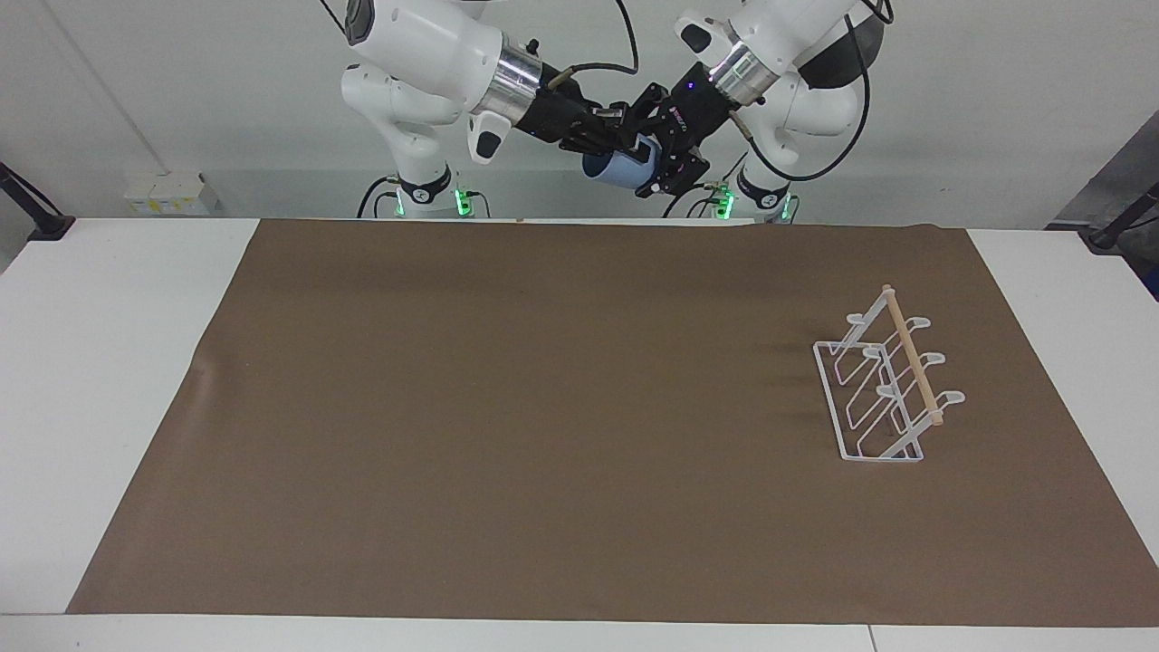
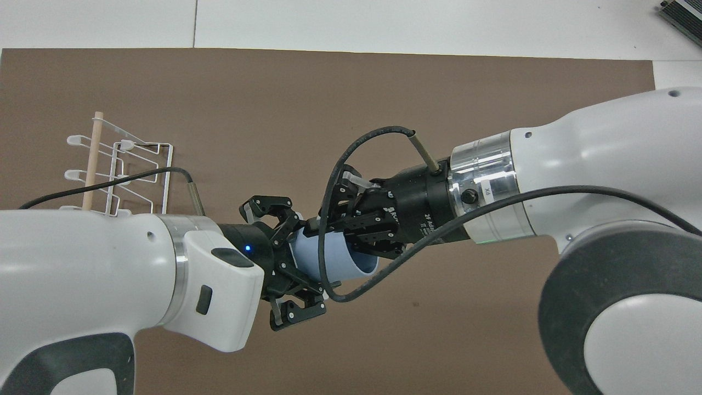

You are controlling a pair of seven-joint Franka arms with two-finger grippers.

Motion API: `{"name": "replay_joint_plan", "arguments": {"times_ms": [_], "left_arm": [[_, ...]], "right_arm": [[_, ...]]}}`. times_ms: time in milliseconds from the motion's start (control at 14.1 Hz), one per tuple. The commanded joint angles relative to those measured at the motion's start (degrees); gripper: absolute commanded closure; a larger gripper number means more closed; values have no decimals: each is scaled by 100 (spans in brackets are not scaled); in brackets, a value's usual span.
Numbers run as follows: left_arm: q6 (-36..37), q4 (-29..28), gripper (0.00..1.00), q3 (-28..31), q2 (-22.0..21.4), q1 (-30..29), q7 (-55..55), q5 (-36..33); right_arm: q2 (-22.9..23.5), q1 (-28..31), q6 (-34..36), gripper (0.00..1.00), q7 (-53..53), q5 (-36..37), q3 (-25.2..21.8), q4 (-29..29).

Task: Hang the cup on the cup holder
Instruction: 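Close the left gripper on the cup near the right gripper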

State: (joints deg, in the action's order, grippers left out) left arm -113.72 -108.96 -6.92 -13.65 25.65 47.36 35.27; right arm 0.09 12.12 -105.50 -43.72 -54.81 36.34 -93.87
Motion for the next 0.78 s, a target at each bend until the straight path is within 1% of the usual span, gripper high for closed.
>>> {"name": "replay_joint_plan", "arguments": {"times_ms": [0, 71, 707], "left_arm": [[386, 147, 100, -178, -85, 133, -183, 234], [386, 147, 100, -178, -85, 124, -175, 234], [421, 138, 100, -178, -94, 124, -183, 199]], "right_arm": [[167, -43, -550, 40, 48, -30, 75, 44], [106, -60, -551, 0, 100, 5, 75, 44], [88, -51, -568, 0, 215, -3, 75, 44]]}}
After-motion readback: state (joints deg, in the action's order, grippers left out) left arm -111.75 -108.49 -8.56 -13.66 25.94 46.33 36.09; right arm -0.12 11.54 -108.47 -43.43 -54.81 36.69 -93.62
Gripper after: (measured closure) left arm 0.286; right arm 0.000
